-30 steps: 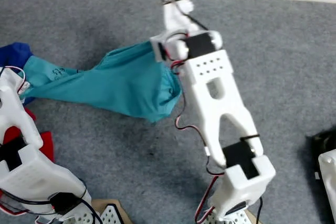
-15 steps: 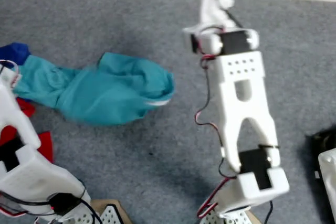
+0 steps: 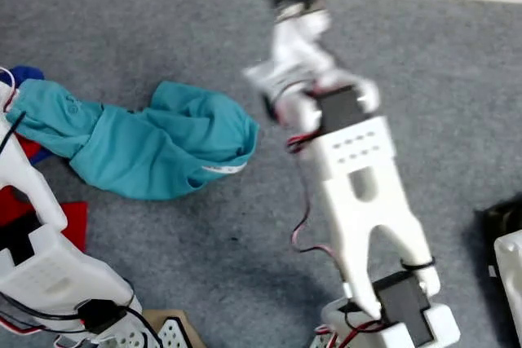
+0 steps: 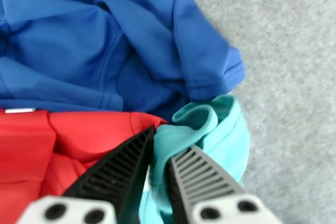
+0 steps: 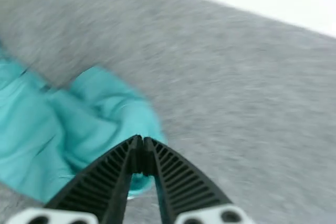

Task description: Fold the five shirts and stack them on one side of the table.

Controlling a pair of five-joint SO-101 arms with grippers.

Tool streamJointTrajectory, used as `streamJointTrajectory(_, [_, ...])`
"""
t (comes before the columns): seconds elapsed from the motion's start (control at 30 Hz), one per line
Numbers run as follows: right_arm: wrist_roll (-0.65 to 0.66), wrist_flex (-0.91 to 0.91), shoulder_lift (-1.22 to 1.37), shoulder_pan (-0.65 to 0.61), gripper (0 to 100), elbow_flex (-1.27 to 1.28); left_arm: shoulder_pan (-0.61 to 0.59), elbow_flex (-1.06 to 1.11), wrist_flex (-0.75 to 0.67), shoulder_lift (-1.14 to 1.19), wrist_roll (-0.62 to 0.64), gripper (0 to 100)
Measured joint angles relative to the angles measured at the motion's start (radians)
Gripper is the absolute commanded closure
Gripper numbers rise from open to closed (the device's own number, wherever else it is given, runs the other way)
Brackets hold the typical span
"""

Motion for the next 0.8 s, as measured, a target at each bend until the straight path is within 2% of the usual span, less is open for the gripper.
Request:
streamJointTrajectory(0.07, [0.000, -0.089, 0.026, -0.044, 86.3, 0.092, 0.000, 0.048, 0.000, 0.000, -0.025, 99])
streamJointTrajectory(0.23, [0.000, -0.270, 0.135, -0.098, 85.9, 0.252, 0.000, 0.127, 0.000, 0.000, -0.137, 99])
streamJointTrajectory(0.47, [0.000, -0.334, 0.258, -0.123, 85.9, 0.269, 0.000, 0.132, 0.000, 0.000, -0.144, 98])
streamJointTrajectory(0.57, [0.000, -0.338, 0.259, -0.126, 85.9, 0.269, 0.000, 0.132, 0.011, 0.000, -0.147, 88])
streamJointTrajectory(0.7, [0.000, -0.341, 0.259, -0.141, 86.0, 0.269, 0.000, 0.117, 0.109, -0.006, -0.152, 72])
streamJointTrajectory(0.8, [0.000, -0.341, 0.259, -0.146, 86.0, 0.269, 0.000, 0.112, 0.161, -0.052, -0.153, 71])
